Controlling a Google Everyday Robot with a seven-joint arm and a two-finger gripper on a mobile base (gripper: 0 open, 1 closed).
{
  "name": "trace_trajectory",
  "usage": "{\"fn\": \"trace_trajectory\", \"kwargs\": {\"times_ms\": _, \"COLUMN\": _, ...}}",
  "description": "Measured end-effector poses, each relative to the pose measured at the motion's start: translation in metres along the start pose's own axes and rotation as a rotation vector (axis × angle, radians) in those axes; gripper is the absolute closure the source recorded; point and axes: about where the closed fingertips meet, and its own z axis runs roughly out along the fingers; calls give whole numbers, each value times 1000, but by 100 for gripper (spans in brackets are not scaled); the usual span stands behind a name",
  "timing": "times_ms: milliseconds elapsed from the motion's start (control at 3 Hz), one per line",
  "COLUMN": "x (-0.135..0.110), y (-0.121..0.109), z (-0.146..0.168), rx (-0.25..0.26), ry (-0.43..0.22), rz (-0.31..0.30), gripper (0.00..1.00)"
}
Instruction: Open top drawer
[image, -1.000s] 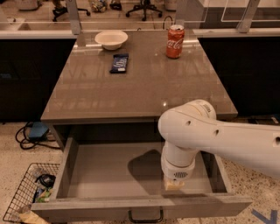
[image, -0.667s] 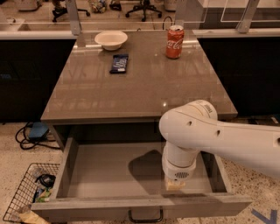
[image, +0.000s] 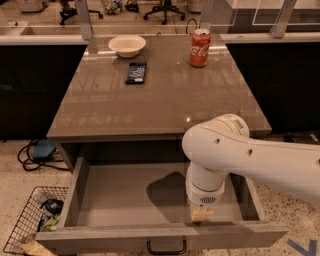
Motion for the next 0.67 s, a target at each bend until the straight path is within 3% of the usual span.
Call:
{"fn": "trace_trajectory", "kwargs": {"times_ms": 333, "x": 0, "y": 1, "z": -1, "rx": 2, "ry": 1, "rz": 0, "gripper": 0}}
{"fn": "trace_trajectory", "kwargs": {"times_ms": 667, "x": 1, "y": 1, "z": -1, "rx": 2, "ry": 1, "rz": 0, "gripper": 0}}
